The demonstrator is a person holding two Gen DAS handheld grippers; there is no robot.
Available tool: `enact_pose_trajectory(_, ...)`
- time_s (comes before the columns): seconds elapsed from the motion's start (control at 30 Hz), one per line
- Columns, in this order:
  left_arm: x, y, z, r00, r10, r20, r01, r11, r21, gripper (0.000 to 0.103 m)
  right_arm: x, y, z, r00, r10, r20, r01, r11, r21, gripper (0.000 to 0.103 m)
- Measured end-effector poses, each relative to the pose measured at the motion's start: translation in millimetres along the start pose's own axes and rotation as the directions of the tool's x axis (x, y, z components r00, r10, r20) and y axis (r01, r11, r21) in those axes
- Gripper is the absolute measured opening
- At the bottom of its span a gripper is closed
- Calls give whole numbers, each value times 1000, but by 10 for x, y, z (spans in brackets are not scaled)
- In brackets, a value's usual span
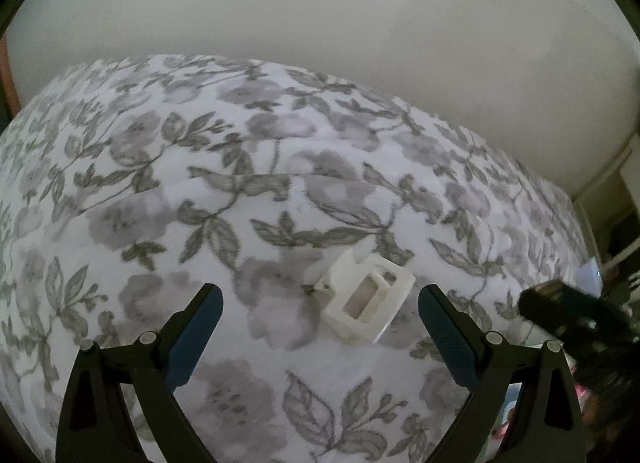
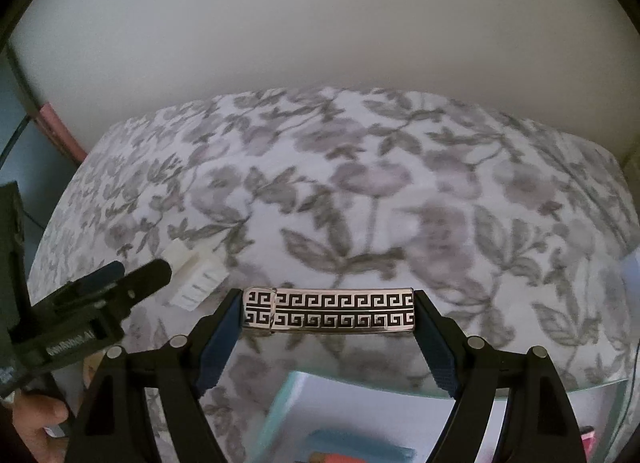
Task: Organize rigid objects
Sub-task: 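Grasp the white clip with the left tool while the right tool grasps the gold bar, then carry the white clip and gold bar into the tray and open both tools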
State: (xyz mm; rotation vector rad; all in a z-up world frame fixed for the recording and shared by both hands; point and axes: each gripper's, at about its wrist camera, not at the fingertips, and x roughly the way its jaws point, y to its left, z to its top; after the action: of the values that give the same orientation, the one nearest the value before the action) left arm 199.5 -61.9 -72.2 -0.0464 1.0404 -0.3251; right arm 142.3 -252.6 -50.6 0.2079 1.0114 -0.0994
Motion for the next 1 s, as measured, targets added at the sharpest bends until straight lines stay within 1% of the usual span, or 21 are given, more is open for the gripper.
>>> enact_pose_trajectory(0.17, 137, -144, -33, 1000, 15, -2, -15, 999, 50, 98, -73, -196, 7, 1000, 0, 14, -1, 999, 49, 83)
enact_pose_trajectory(0.23, 180, -199, -41, 1000, 20, 2, -20, 997, 69, 96, -78, -240, 4, 1000, 4, 13, -5, 998, 59, 83)
enact_pose_trajectory(0.27, 202, -227, -45, 1000, 20, 2, -20, 997, 80, 93, -77, -257, 2, 1000, 5, 12, -6, 998, 63, 83)
enact_pose_trajectory(0.3, 220, -253, -50, 1000, 18, 2, -18, 996, 89, 84, -80, -271, 0, 1000, 6, 11, -7, 998, 65, 83)
enact_pose_trajectory(0.33, 237, -275, -55, 1000, 14, 2, -14, 995, 96, 78, -82, -288, -5, 1000, 9, 11, -9, 998, 68, 83)
enact_pose_trajectory(0.37, 256, -296, -62, 1000, 10, -2, -10, 995, 104, 64, -81, -295, -8, 1000, 11, 9, -12, 997, 70, 83)
enact_pose_trajectory(0.4, 270, -306, -68, 1000, 3, -9, -2, 994, 109, 58, -85, -301, -16, 1000, 14, 9, -14, 997, 72, 83)
enact_pose_trajectory(0.63, 242, -302, -71, 1000, -9, -11, 10, 994, 111, 57, -43, -265, -40, 1000, 16, -6, -16, 998, 67, 83)
enact_pose_trajectory(0.73, 201, -313, -72, 1000, -9, -17, 11, 994, 110, 57, -51, -219, -51, 1000, 4, -12, -4, 999, 51, 83)
enact_pose_trajectory(0.87, 64, -348, -85, 1000, -16, -14, 17, 994, 111, 57, -83, -162, -74, 1000, -4, -20, 5, 999, 38, 83)
enact_pose_trajectory(1.0, -156, -380, -83, 999, -43, -8, 44, 996, 83, 57, -199, -81, -123, 999, -25, -29, 25, 1000, 15, 83)
